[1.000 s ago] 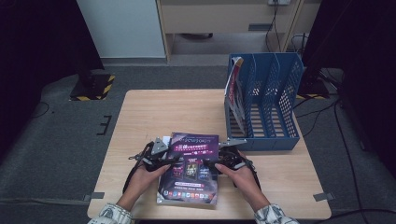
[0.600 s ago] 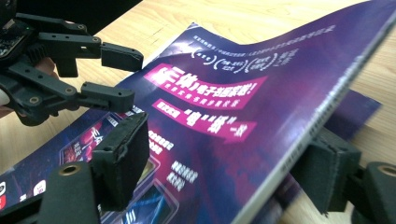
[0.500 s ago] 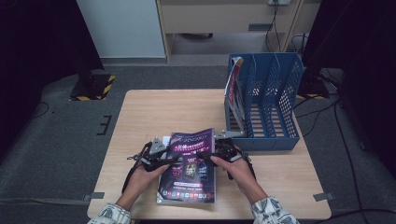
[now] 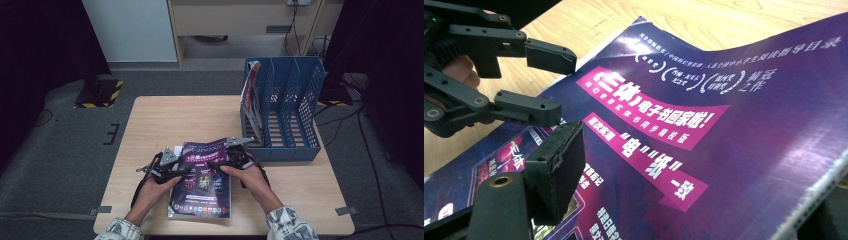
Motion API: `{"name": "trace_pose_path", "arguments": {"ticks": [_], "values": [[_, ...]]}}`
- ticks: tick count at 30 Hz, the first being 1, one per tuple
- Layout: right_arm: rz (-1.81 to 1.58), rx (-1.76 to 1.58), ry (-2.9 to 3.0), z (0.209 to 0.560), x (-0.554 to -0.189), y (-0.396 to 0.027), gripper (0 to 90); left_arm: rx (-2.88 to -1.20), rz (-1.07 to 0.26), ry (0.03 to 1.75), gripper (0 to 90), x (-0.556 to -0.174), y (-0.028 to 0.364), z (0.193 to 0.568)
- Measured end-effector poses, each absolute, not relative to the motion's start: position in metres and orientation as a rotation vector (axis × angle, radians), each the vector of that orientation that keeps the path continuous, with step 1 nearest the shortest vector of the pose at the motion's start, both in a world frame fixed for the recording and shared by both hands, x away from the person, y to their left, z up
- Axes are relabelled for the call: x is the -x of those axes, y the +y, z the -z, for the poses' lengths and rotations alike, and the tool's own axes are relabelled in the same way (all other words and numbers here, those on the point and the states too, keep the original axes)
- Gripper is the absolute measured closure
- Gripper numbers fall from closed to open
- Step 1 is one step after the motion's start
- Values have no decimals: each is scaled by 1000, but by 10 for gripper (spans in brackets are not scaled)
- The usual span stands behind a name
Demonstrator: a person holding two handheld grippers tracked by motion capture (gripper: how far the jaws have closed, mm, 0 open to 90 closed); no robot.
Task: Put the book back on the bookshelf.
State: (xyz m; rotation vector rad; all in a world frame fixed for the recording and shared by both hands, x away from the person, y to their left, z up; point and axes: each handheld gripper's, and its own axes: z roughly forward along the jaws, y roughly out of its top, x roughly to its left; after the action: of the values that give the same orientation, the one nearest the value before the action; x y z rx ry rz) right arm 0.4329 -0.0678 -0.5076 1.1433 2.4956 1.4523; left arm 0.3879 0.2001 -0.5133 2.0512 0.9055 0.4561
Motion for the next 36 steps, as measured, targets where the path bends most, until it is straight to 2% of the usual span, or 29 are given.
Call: {"name": "trace_pose_path", "arguments": {"ticks": [7,19,22,27,32,36], "values": [[-1427,-1168,2526,512,-434,-66,244,-2048,-456,909,416,-388,200,513],[-1495,-1178,2487,519,-434,-71,269,-2043,-457,913,415,-387,200,514],[-1488,-1201,2479,518,-433,-71,298,-2043,-457,914,413,-388,200,514],[-1555,-1237,2463,514,-434,-73,410,-2043,-453,917,412,-388,200,514],[-1532,-1176,2488,504,-431,-66,395,-2041,-447,922,411,-388,200,514],[-1527,-1205,2484,503,-431,-65,452,-2040,-446,923,410,-388,200,513]]}}
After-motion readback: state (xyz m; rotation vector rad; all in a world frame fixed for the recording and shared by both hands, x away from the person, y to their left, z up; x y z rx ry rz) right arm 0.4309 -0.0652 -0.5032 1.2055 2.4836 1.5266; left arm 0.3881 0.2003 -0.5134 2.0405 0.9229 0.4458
